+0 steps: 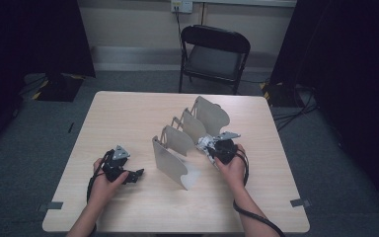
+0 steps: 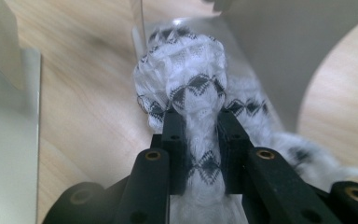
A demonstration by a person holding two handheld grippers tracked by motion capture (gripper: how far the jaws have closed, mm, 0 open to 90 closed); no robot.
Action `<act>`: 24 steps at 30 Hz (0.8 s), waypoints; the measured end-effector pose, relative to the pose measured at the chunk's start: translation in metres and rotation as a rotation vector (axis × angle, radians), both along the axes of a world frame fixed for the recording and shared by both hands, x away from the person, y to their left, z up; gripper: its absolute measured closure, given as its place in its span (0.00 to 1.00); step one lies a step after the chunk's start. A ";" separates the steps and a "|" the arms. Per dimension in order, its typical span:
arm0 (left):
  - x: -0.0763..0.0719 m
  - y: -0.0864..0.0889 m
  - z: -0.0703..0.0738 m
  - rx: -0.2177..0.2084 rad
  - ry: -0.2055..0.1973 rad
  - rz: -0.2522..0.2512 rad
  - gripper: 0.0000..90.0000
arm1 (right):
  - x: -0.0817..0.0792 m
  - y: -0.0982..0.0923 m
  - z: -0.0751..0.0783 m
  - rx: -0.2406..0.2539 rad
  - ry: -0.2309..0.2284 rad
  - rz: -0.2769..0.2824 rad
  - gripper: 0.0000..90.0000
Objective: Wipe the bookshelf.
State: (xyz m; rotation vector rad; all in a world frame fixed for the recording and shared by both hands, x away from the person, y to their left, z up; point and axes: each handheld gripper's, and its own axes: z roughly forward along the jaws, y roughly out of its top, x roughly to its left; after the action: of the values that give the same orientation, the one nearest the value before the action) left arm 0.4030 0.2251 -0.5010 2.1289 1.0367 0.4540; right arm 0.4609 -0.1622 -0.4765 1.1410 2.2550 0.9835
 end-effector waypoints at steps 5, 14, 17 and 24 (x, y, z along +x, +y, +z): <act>0.001 -0.001 0.000 -0.007 -0.001 0.004 0.11 | -0.004 -0.007 0.035 0.051 -0.052 -0.006 0.85; 0.001 -0.001 0.000 -0.004 -0.002 0.001 0.11 | 0.007 0.002 0.080 0.097 -0.141 0.000 0.85; 0.001 -0.001 0.000 -0.004 -0.002 0.001 0.11 | 0.010 0.005 0.083 0.092 -0.157 -0.025 0.86; 0.001 -0.001 0.000 -0.003 -0.003 0.003 0.11 | 0.013 0.003 0.090 0.134 -0.178 -0.006 0.86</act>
State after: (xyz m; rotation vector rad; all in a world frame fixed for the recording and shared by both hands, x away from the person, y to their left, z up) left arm 0.4037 0.2244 -0.5012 2.1234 1.0389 0.4563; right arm 0.4740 -0.1595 -0.3869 1.0674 2.0707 1.1994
